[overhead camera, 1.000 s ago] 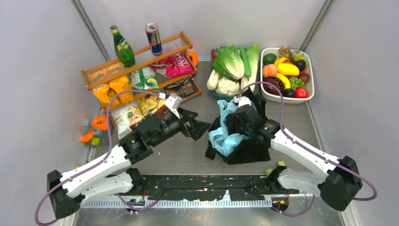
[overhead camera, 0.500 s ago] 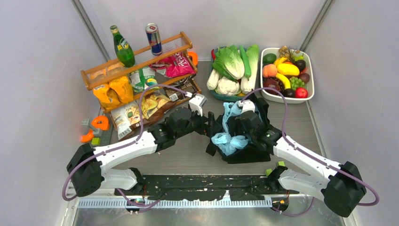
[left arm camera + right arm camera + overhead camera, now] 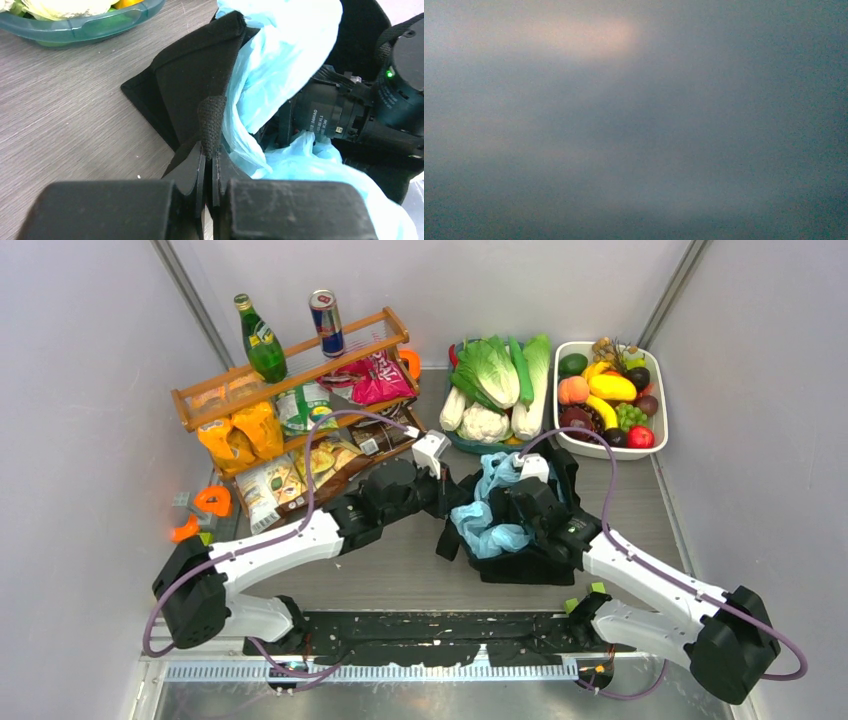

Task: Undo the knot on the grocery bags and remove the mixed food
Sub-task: Place the takeout bag at the takeout bag.

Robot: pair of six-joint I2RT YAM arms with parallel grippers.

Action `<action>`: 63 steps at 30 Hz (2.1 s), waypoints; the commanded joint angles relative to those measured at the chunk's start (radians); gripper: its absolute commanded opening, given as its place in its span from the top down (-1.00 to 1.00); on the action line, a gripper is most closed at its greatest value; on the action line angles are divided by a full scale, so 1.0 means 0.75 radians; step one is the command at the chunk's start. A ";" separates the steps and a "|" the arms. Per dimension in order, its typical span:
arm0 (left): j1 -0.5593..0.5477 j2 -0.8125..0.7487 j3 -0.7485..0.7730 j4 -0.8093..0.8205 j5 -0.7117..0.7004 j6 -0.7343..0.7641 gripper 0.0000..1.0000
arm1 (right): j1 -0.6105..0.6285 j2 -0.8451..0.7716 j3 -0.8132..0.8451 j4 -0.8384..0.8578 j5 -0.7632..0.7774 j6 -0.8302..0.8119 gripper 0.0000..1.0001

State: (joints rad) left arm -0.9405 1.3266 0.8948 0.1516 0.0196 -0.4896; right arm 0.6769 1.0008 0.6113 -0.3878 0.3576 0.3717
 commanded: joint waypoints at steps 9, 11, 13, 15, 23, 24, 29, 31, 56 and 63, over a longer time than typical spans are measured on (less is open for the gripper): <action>0.081 -0.346 0.096 0.084 -0.087 -0.158 1.00 | 0.017 0.129 -0.011 -0.098 0.143 0.144 -0.91; 0.105 -0.332 0.087 0.088 -0.062 -0.181 1.00 | 0.024 0.150 0.004 -0.101 0.137 0.134 -0.91; 0.123 -0.301 0.077 0.084 -0.034 -0.209 1.00 | 0.035 0.138 0.027 -0.110 0.122 0.113 -0.91; 0.131 -0.259 0.072 0.080 0.031 -0.233 1.00 | 0.047 0.114 0.068 -0.138 0.109 0.083 -0.91; 0.131 -0.076 0.159 -0.052 0.045 -0.195 1.00 | 0.088 -0.045 0.375 -0.330 -0.215 -0.002 -0.91; 0.131 -0.065 0.165 -0.060 0.033 -0.187 1.00 | 0.091 -0.059 0.419 -0.362 -0.249 0.002 -0.91; 0.131 -0.056 0.177 -0.102 -0.015 -0.144 1.00 | 0.096 -0.129 0.545 -0.507 -0.281 0.008 -0.91; 0.131 -0.059 0.184 -0.120 -0.066 -0.121 1.00 | 0.096 -0.139 0.602 -0.573 -0.272 0.002 -0.91; 0.142 -0.300 0.058 0.081 0.272 -0.016 -0.57 | 0.097 0.025 0.100 -0.057 0.149 0.111 -0.99; 0.141 -0.446 -0.059 0.056 0.264 -0.040 -0.99 | 0.094 0.033 0.107 -0.037 0.136 0.101 -0.95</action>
State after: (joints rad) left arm -0.8375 1.0214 0.8833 0.1505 0.1997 -0.5163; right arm 0.7444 1.0153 0.6899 -0.4484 0.4377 0.4438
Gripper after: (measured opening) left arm 0.990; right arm 0.987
